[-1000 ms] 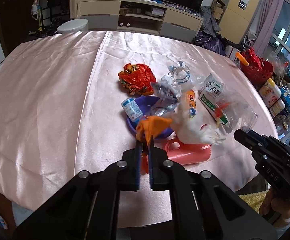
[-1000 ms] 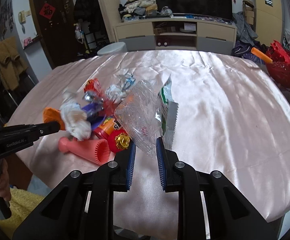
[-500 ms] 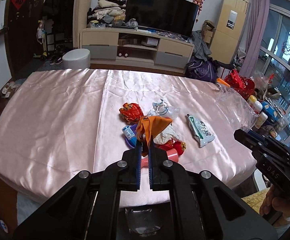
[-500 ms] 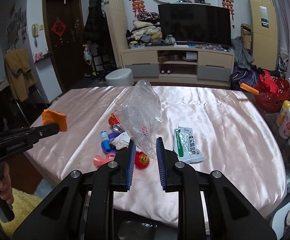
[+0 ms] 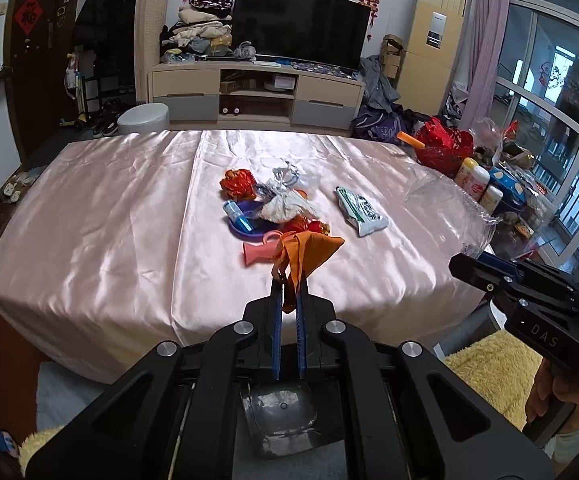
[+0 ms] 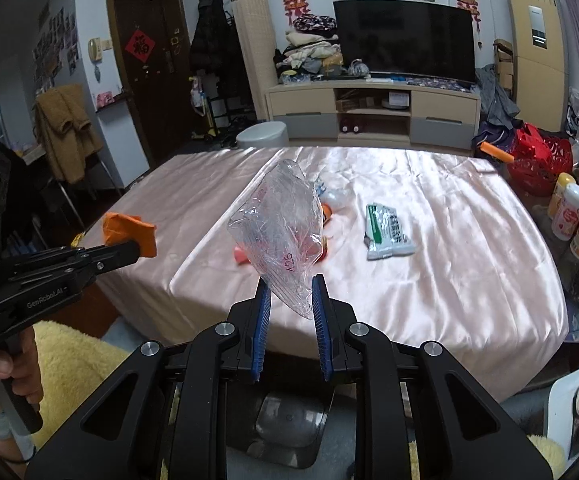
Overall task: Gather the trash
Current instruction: 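Lower both held items into the black bin and open both grippers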
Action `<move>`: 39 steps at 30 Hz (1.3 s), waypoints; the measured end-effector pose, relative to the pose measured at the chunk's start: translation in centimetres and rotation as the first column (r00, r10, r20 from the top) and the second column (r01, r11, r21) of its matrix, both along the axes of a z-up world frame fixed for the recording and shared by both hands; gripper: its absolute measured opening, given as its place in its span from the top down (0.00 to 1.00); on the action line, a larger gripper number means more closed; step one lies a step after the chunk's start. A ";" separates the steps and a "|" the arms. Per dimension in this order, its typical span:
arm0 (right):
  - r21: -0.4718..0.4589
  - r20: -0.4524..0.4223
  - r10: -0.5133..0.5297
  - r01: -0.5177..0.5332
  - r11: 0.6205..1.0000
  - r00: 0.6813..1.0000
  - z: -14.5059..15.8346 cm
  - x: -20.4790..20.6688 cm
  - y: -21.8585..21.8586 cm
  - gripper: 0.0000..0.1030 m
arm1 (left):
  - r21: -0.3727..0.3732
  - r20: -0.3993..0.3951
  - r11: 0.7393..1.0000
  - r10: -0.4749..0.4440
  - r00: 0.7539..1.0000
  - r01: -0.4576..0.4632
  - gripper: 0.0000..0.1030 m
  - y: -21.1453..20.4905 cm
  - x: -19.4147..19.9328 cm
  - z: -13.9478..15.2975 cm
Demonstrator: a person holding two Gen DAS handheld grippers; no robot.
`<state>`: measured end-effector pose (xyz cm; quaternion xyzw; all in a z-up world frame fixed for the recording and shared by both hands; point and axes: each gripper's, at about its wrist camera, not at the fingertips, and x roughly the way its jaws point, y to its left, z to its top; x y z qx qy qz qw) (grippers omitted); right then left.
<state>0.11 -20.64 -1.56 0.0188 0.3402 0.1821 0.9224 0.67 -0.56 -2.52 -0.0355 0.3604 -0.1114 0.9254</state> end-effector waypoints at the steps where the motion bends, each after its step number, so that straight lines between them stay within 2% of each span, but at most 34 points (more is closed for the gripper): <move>1: -0.002 -0.017 0.006 -0.006 1.000 1.000 -0.5 -0.5 0.1 0.78 | -0.001 -0.007 1.000 -0.006 1.000 0.006 0.95 -0.1 -0.4 -0.4; 5: 0.012 -0.106 0.030 -0.029 1.000 0.994 -3.4 -1.7 0.4 0.78 | 0.012 -0.056 1.000 -0.008 0.998 0.009 0.95 -0.2 -1.7 -2.9; 9: -0.002 -0.208 0.038 -0.039 0.999 0.977 -7.1 -2.3 1.0 0.78 | -0.005 -0.147 1.000 -0.010 0.989 0.009 0.95 0.0 -1.8 -6.8; 14: 0.012 -0.337 0.039 -0.037 0.999 0.941 -12.1 -2.0 1.5 0.78 | -0.026 -0.275 1.000 -0.009 0.961 0.002 0.95 0.4 -1.6 -12.4; 21: -0.015 -0.414 0.022 -0.031 0.999 0.910 -16.1 -1.8 2.2 0.78 | -0.023 -0.387 1.000 -0.024 0.922 0.016 0.95 -0.1 -1.6 -17.9; 28: -0.004 -0.443 0.024 -0.029 1.000 0.896 -16.9 -1.3 2.5 0.76 | -0.016 -0.437 0.998 -0.059 0.897 0.058 0.92 -1.0 -1.6 -19.8; 33: 0.004 -0.454 0.031 -0.033 0.999 0.890 -17.0 -0.8 2.2 0.76 | -0.033 -0.455 0.998 -0.068 0.888 0.059 0.83 -1.0 -1.5 -20.1; 34: 0.006 -0.456 0.030 -0.030 1.000 0.889 -17.0 -0.7 2.2 0.69 | -0.032 -0.457 0.998 -0.067 0.887 0.059 0.79 -1.0 -1.5 -20.2; 35: 0.007 -0.457 0.025 -0.024 1.000 0.889 -17.0 -0.6 2.1 0.57 | -0.030 -0.457 0.998 -0.066 0.887 0.059 0.76 -1.0 -1.5 -20.2; 36: 0.006 -0.453 0.018 -0.017 1.000 0.891 -17.0 -0.5 1.8 0.52 | -0.027 -0.456 0.998 -0.065 0.887 0.059 0.74 -1.0 -1.5 -20.3; 39: 0.003 -0.437 -0.007 0.010 1.000 0.899 -16.4 -0.3 1.1 0.49 | -0.018 -0.452 0.998 -0.060 0.890 0.058 0.65 -1.0 -1.4 -19.9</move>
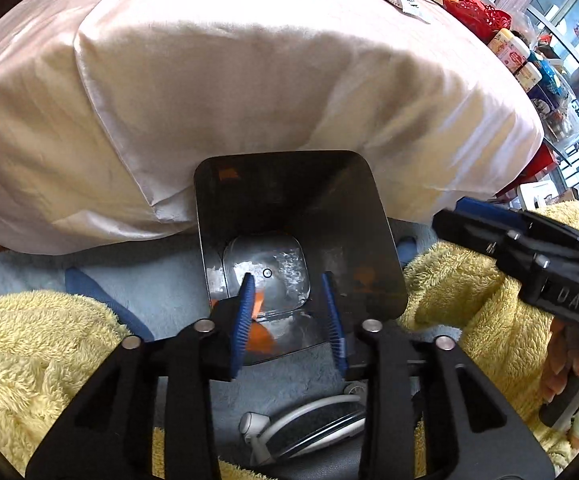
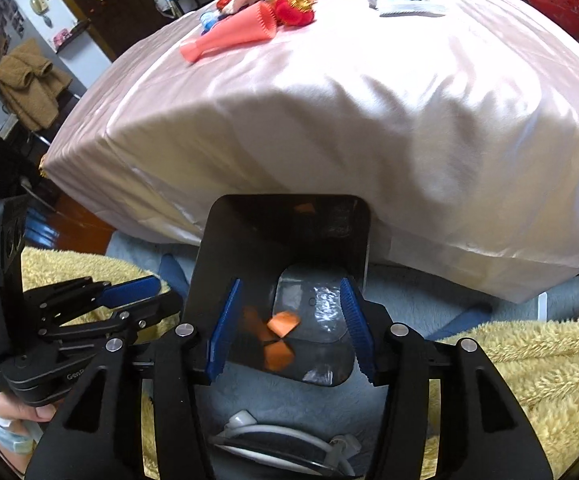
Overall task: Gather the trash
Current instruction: 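Lower both held items into the black bin and open both grippers, then grasp the white-green medicine packet with the right gripper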
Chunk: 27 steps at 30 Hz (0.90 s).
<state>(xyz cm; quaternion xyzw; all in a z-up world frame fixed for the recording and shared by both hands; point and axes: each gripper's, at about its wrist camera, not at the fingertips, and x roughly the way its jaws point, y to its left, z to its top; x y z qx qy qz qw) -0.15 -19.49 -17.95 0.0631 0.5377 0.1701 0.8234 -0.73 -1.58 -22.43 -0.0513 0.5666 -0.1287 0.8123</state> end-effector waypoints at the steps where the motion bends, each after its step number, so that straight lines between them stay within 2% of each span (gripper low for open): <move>1: -0.002 0.010 -0.015 0.015 1.000 1.000 0.3 0.2 -0.4 0.45 | 0.002 0.004 1.000 0.001 1.000 -0.001 0.59 0.0 0.1 0.3; 3: -0.020 0.044 -0.051 0.052 0.998 0.998 1.4 0.6 -1.3 0.32 | 0.009 0.022 1.000 0.008 1.000 -0.008 0.46 0.2 0.3 0.9; 5: -0.039 0.094 -0.080 0.084 0.996 0.992 2.9 1.1 -2.2 0.20 | 0.022 0.054 1.000 0.021 0.998 -0.022 0.27 0.5 0.7 2.0; 8: -0.047 0.157 -0.107 0.116 0.992 0.982 5.1 2.0 -3.4 0.15 | 0.033 0.104 0.998 0.044 0.994 -0.047 0.16 0.9 1.6 4.0; 11: -0.062 0.216 -0.130 0.146 0.987 0.968 7.0 3.5 -4.4 0.11 | 0.028 0.145 0.997 0.061 0.988 -0.066 0.12 0.8 3.0 5.9; 17: -0.086 0.270 -0.140 0.169 0.982 0.953 9.1 7.9 -5.4 0.10 | 0.032 0.191 0.996 0.075 0.979 -0.082 0.08 0.0 6.5 8.2; 21: -0.093 0.264 -0.151 0.180 0.979 0.953 9.3 10.8 -6.2 0.10 | 0.035 0.199 0.994 0.096 0.975 -0.105 0.08 -0.6 9.0 8.8; 27: -0.090 0.236 -0.176 0.202 0.975 0.956 8.1 15.5 -6.4 0.10 | 0.020 0.221 0.989 0.137 0.966 -0.145 0.08 -1.1 12.5 9.3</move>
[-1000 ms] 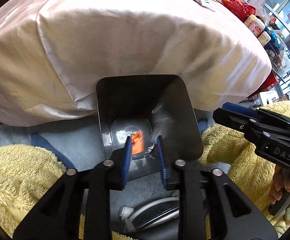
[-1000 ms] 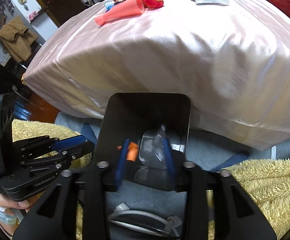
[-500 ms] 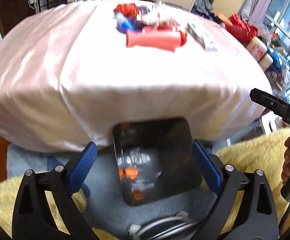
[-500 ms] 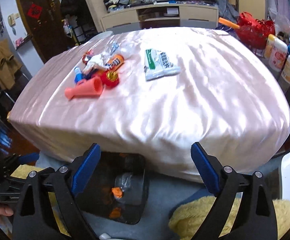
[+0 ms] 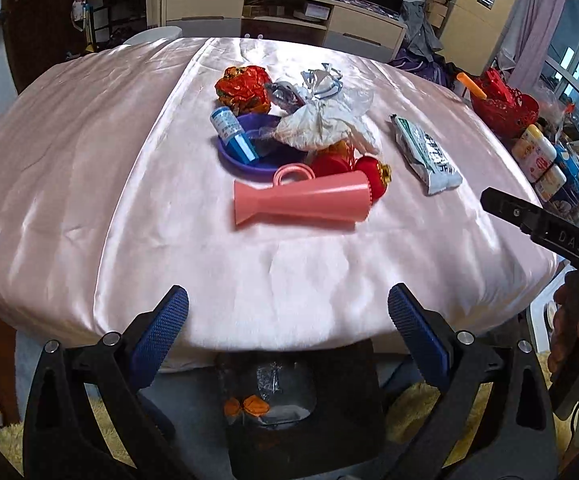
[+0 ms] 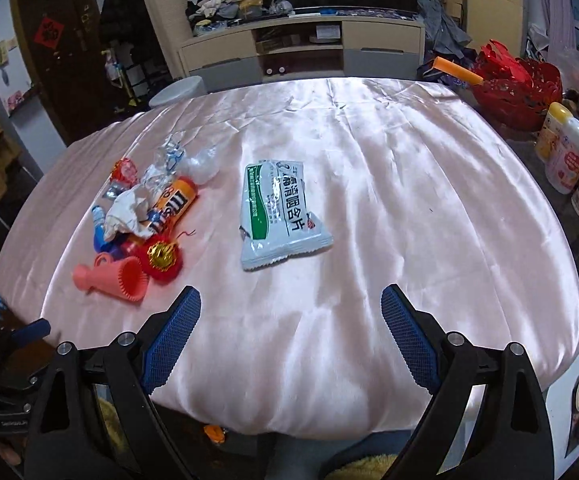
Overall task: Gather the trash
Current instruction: 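Grasp the white-green medicine packet with the right gripper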
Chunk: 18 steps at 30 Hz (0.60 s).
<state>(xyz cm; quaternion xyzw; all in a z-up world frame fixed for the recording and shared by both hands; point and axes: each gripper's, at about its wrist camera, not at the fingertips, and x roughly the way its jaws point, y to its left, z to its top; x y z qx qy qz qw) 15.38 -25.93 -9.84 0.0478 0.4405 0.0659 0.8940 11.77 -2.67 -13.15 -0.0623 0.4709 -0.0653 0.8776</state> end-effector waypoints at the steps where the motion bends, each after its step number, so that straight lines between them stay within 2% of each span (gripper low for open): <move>1: -0.002 -0.003 -0.002 0.002 1.000 1.000 -0.2 0.7 0.1 0.10 | -0.004 0.001 1.000 0.000 1.000 0.000 0.08 -0.2 0.5 0.0; 10: 0.004 -0.021 0.004 -0.004 1.000 1.000 -1.6 5.7 0.9 0.10 | 0.016 -0.004 0.999 0.037 0.999 -0.037 0.08 -1.2 4.1 -0.7; 15: -0.001 -0.032 0.015 -0.015 1.000 0.999 -2.3 7.3 1.4 0.10 | 0.069 -0.006 0.997 0.028 1.000 -0.027 0.08 -1.8 5.5 -1.2; 18: -0.012 -0.035 0.025 -0.025 1.000 0.999 -2.8 8.1 1.9 0.10 | 0.056 -0.010 0.998 0.023 1.000 -0.022 0.08 -1.8 6.2 -1.4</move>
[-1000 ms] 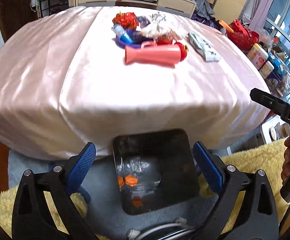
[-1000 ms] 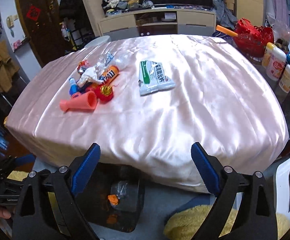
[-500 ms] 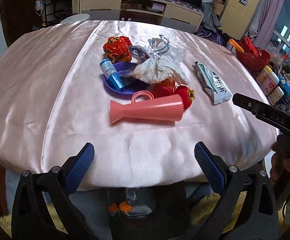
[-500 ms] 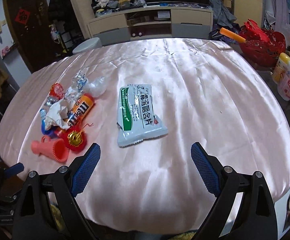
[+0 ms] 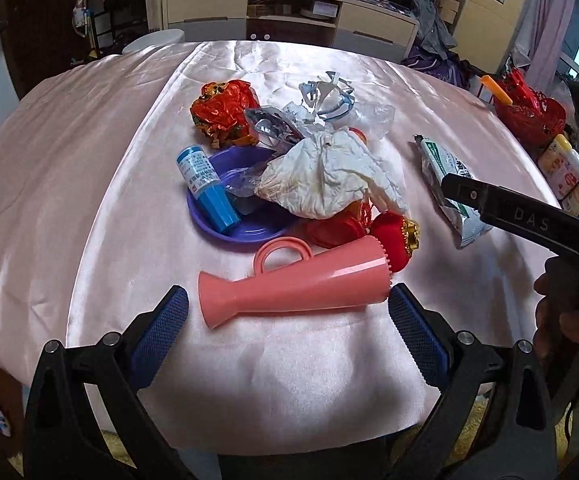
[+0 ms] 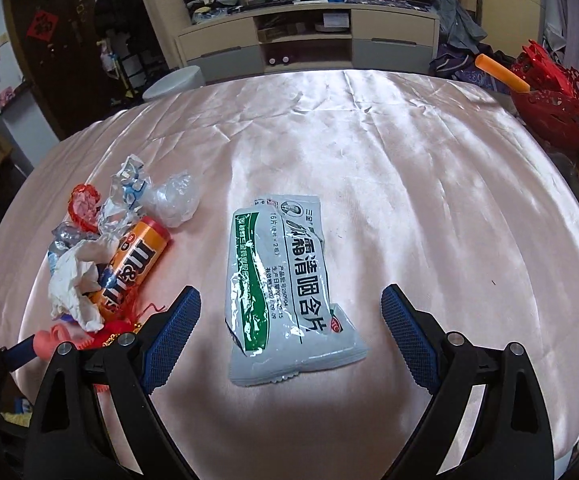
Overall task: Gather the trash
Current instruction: 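Grasp the white-green medicine packet with the right gripper, then grasp the pink plastic horn with the left gripper while the right carries the packet to the bin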
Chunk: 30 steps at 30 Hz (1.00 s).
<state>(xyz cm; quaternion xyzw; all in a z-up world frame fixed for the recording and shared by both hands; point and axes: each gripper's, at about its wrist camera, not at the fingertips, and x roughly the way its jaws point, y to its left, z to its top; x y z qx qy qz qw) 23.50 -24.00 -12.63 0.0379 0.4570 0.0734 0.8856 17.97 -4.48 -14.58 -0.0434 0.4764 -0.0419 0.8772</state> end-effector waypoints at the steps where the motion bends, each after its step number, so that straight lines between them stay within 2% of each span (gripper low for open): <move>1: -0.009 -0.001 0.003 -0.003 1.000 1.000 -0.2 0.2 0.2 0.10 | 0.001 -0.004 1.000 -0.001 1.000 0.001 0.08 -0.1 0.2 -0.1; 3: -0.031 -0.006 0.009 -0.009 0.999 1.000 -0.8 0.6 0.5 0.13 | -0.004 -0.014 1.000 -0.006 1.000 0.006 0.08 -0.2 0.5 -0.5; 6: -0.064 0.010 0.010 -0.009 0.998 1.000 -1.1 0.5 0.6 0.37 | 0.008 -0.018 1.000 -0.008 1.000 0.008 0.08 -0.3 0.9 -0.8; 8: -0.065 0.016 0.014 -0.013 0.998 1.000 -1.0 0.4 0.5 0.42 | 0.014 -0.015 1.000 -0.010 1.000 0.011 0.08 -0.4 1.1 -0.9; 9: -0.059 0.018 0.015 -0.014 0.998 1.000 -0.9 0.3 0.3 0.49 | 0.013 -0.014 1.000 -0.010 1.000 0.010 0.08 -0.4 1.2 -0.9; 10: -0.047 0.021 0.019 -0.018 0.999 1.000 -0.8 0.1 0.2 0.65 | 0.009 -0.013 1.000 -0.010 1.000 0.010 0.09 -0.3 1.2 -0.8; 11: -0.035 0.017 0.018 -0.017 0.999 1.000 -0.8 0.1 0.0 0.66 | 0.009 -0.010 1.000 -0.013 1.000 0.013 0.13 -0.3 1.2 -0.7; 14: -0.019 0.010 0.024 -0.024 1.000 1.000 -0.6 -0.4 -0.4 0.70 | 0.026 0.001 0.999 -0.018 1.000 0.018 0.13 -0.4 0.7 -0.3; 19: 0.010 0.020 0.034 -0.034 0.999 0.999 0.4 -2.2 -0.8 0.72 | 0.032 0.029 0.999 -0.022 0.999 0.021 0.13 -0.2 -1.0 1.2; 30: 0.052 0.073 0.093 -0.097 0.994 0.993 4.3 -10.7 0.4 0.72 | 0.021 0.074 0.997 -0.079 0.994 0.078 0.13 0.2 -8.0 3.9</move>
